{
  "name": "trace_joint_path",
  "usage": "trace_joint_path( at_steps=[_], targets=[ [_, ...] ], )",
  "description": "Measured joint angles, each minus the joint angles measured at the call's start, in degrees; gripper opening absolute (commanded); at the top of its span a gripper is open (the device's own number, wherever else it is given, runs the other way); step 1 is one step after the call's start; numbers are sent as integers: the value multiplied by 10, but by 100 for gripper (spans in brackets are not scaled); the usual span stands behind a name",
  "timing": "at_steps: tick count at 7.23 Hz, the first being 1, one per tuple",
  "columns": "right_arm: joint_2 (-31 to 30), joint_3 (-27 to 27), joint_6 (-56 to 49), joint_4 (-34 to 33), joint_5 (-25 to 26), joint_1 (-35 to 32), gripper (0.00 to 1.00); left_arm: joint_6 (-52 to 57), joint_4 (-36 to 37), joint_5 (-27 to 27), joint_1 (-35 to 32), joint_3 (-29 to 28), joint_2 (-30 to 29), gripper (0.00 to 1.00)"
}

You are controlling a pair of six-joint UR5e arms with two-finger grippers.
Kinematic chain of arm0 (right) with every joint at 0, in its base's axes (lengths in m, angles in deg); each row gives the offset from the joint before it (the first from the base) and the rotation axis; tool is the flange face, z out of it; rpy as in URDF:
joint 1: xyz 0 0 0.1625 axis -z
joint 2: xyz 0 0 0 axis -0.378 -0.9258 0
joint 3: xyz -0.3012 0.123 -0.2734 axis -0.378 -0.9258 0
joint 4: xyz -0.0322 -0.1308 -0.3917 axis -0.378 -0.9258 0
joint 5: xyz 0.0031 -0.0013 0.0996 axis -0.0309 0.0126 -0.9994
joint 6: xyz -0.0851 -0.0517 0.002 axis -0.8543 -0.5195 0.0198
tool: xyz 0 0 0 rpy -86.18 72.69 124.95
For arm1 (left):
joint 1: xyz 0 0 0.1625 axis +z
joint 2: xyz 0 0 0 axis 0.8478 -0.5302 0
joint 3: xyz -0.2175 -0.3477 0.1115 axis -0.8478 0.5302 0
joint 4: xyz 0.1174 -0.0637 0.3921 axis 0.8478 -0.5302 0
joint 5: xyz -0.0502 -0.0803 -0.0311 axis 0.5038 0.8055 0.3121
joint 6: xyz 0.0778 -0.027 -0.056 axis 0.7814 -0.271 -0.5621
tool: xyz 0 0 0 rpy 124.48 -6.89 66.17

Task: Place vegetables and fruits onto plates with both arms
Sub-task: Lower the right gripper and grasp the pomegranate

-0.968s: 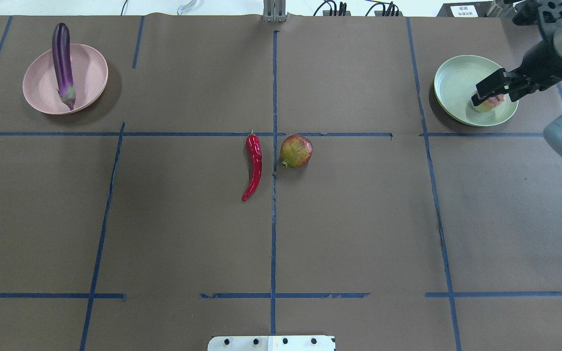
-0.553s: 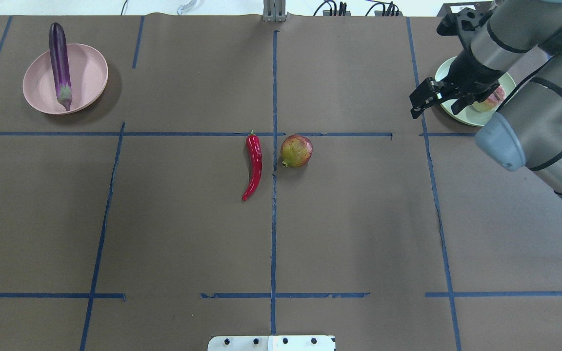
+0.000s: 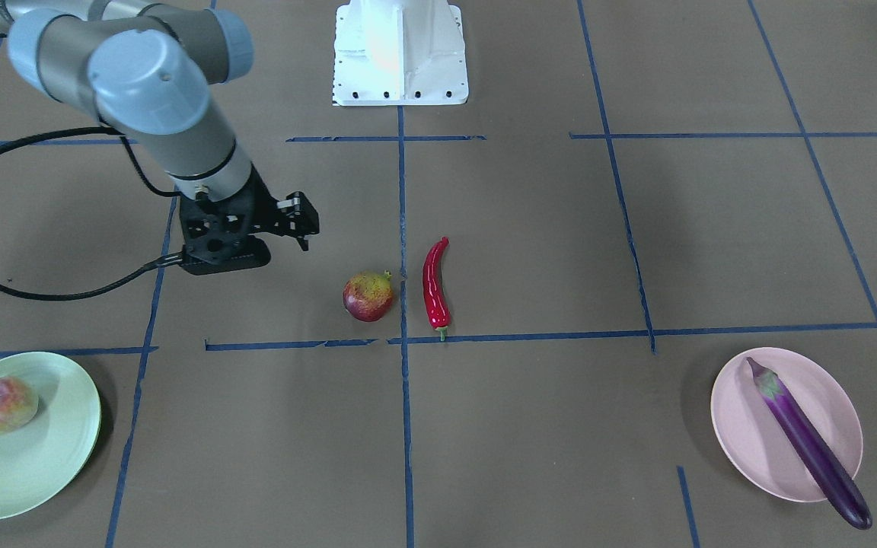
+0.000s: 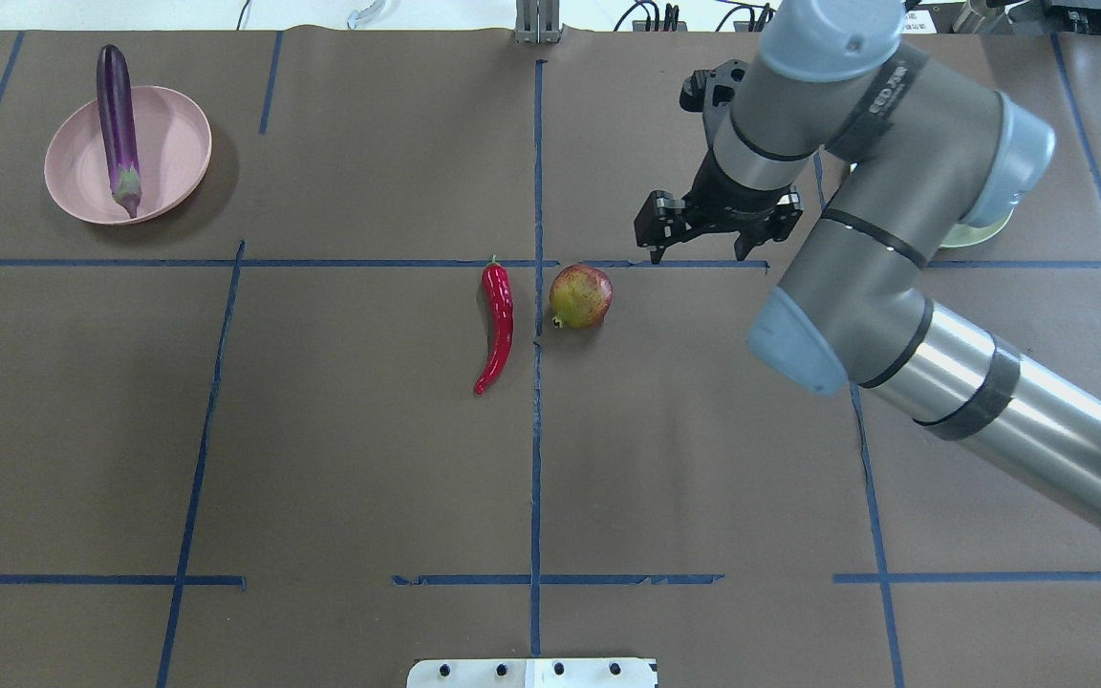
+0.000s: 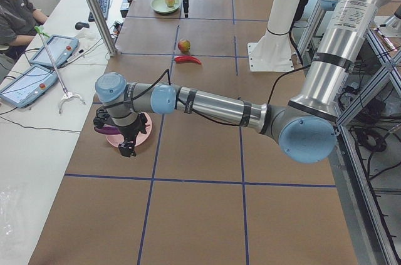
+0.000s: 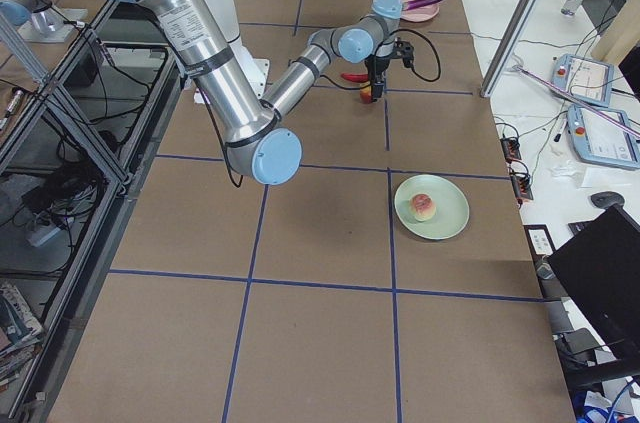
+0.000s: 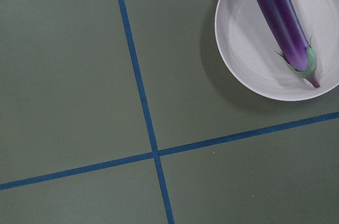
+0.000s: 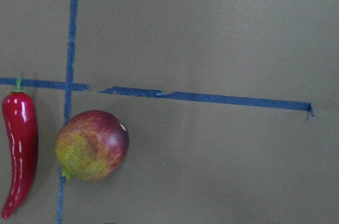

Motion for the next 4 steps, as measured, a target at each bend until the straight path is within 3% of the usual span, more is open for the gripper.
trace_joint_path(
  at_steps=[2,4],
  targets=[
    [82,-94,78,3,50,42,100,-4,0,0,0,1,0,100],
    [119,-152,101,5,89,67,100,-24,-1,0,1,10,0,100]
  ],
)
